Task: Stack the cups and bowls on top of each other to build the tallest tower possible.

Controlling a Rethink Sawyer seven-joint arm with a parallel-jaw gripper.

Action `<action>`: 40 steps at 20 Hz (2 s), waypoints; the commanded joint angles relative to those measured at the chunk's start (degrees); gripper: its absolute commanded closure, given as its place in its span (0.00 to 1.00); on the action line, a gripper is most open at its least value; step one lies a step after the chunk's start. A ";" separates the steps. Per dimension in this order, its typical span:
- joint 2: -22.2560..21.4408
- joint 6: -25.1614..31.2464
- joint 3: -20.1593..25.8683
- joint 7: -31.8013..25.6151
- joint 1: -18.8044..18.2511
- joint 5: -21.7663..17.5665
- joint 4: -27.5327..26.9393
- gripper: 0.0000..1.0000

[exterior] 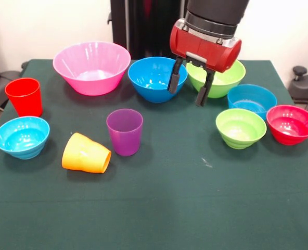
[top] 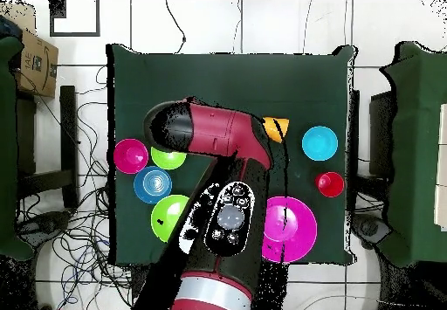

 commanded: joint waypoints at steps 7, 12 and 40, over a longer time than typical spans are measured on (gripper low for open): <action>-5.86 8.09 15.14 -15.49 -9.17 -7.67 4.11 0.00; -6.24 8.48 16.60 -13.89 -9.83 -9.23 4.31 0.00; -6.59 9.40 23.68 -13.83 -16.21 -16.72 4.20 0.00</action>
